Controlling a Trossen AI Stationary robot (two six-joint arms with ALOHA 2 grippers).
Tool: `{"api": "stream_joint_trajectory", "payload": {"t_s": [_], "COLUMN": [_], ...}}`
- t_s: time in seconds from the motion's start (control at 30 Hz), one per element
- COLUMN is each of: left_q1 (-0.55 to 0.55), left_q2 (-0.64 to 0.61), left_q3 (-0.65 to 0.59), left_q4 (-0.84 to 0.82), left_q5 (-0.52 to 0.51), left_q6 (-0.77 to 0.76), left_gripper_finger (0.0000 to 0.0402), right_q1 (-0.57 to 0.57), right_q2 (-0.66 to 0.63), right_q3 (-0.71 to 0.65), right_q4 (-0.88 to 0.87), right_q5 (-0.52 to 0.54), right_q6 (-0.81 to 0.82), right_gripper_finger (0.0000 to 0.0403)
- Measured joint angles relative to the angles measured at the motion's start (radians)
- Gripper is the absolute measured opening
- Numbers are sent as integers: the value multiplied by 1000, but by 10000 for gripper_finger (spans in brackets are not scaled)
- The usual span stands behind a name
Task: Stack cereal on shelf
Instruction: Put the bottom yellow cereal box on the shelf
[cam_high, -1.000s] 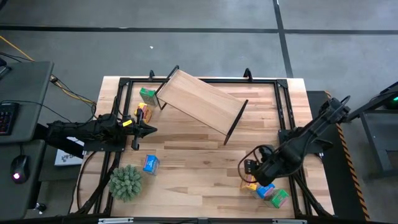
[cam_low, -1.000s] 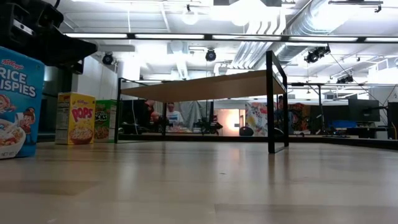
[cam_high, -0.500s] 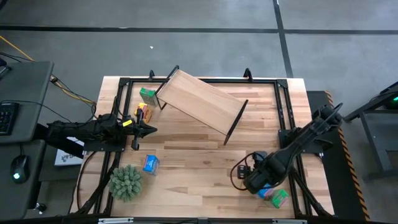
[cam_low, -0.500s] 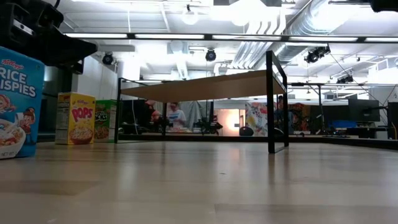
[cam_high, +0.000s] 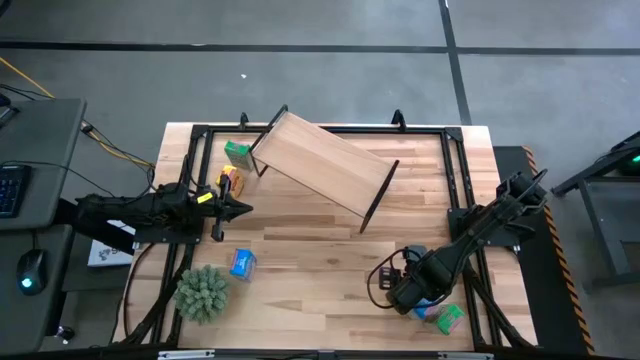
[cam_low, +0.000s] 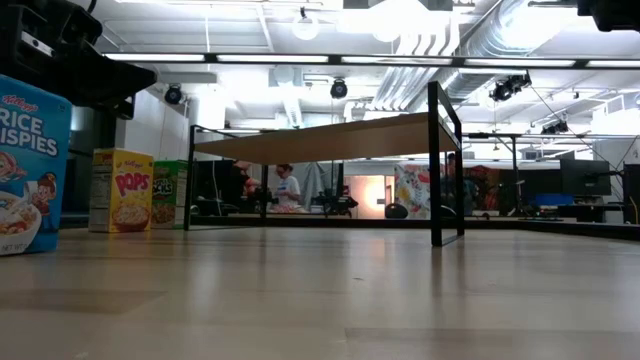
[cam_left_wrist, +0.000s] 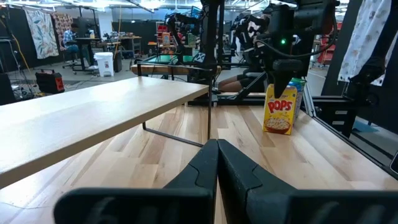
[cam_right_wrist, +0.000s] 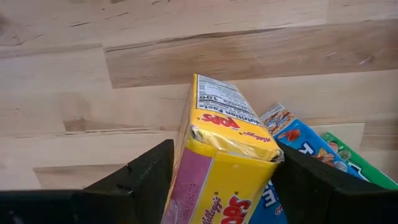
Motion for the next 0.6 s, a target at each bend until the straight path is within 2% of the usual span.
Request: {"api": "stream_joint_trajectory", "payload": {"t_s": [0.3,0.4,0.6], "left_q1": [0,0,0], "left_q2": [0,0,0], "left_q3": [0,0,0], "left_q4": [0,0,0], "left_q5": [0,0,0], "left_q6": [0,0,0], "left_gripper_finger": [1,1,1], "right_q1": [-9,-37,-157], "right_q2": [-15,-56,-168], "right_q3": [11,33,126], "right_q4": [1,0,83], "right_q5": [-9,22,121], "right_q6": [-47,-175,-582], "right_gripper_finger": [159,148,146]}}
